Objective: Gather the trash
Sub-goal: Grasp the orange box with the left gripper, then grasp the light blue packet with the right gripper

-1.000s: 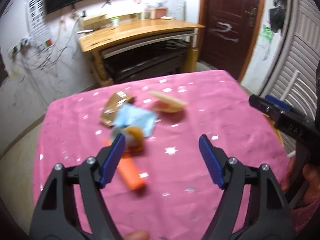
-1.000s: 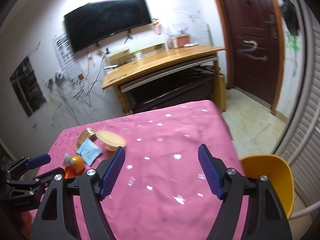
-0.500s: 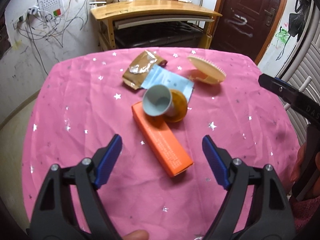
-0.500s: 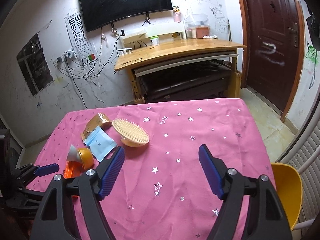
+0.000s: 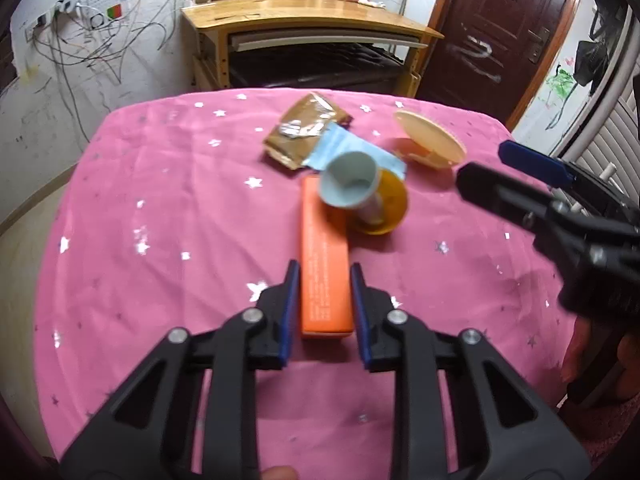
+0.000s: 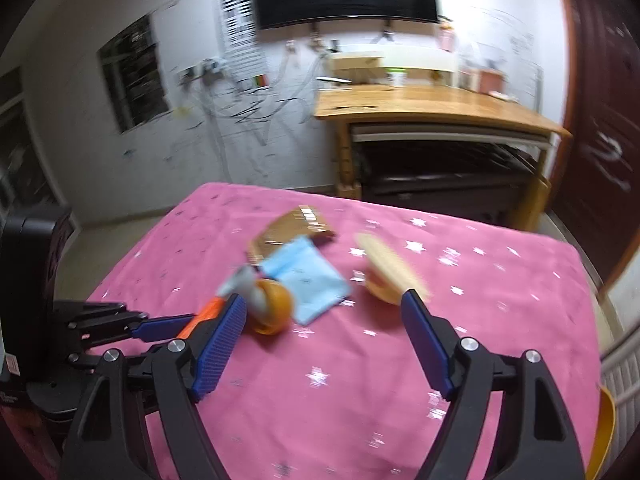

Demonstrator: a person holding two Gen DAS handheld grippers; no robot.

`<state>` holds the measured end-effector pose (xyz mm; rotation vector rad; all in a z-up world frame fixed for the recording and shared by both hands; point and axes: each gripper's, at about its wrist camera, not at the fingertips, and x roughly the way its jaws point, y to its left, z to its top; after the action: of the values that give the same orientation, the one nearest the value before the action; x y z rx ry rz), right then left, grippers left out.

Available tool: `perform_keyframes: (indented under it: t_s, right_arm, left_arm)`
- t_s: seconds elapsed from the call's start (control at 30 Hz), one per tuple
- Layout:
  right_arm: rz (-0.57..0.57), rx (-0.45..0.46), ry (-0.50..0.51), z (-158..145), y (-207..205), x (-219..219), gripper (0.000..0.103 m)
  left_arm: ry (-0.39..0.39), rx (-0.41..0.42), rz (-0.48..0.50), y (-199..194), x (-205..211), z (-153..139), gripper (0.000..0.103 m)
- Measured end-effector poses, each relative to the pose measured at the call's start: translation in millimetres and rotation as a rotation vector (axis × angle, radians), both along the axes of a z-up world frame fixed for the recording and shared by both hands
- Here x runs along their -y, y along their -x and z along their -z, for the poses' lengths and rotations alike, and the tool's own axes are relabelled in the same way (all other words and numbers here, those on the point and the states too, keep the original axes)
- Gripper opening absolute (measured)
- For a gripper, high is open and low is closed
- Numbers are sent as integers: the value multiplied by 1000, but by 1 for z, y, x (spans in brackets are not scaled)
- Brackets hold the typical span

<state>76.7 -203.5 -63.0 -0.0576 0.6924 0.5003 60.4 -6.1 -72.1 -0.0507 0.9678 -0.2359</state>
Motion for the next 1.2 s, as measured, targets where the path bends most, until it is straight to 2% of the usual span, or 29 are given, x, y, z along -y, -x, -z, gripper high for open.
perform_keyframes:
  t_s: [0.3, 0.4, 0.5, 0.7, 1.0, 1.2]
  right_arm:
    - [-106, -13, 59, 5, -4, -47, 74]
    - [-100, -17, 70, 6, -9, -53, 74]
    - [-59, -37, 68, 5, -31, -53, 74]
    - [-70, -129, 101, 14, -75, -62, 73]
    - [-64, -173, 132, 28, -91, -65, 56]
    - [-111, -193, 134, 31, -84, -67, 55]
  left_arm:
    - [-6, 16, -75, 6, -35, -2, 22]
    - [2, 18, -100, 8, -46, -2, 22]
    - [10, 21, -117, 8, -55, -2, 22]
    - [22, 22, -124, 12, -58, -3, 22]
    - [30, 19, -127, 13, -59, -3, 22]
    - [34, 18, -125, 14, -59, -3, 22]
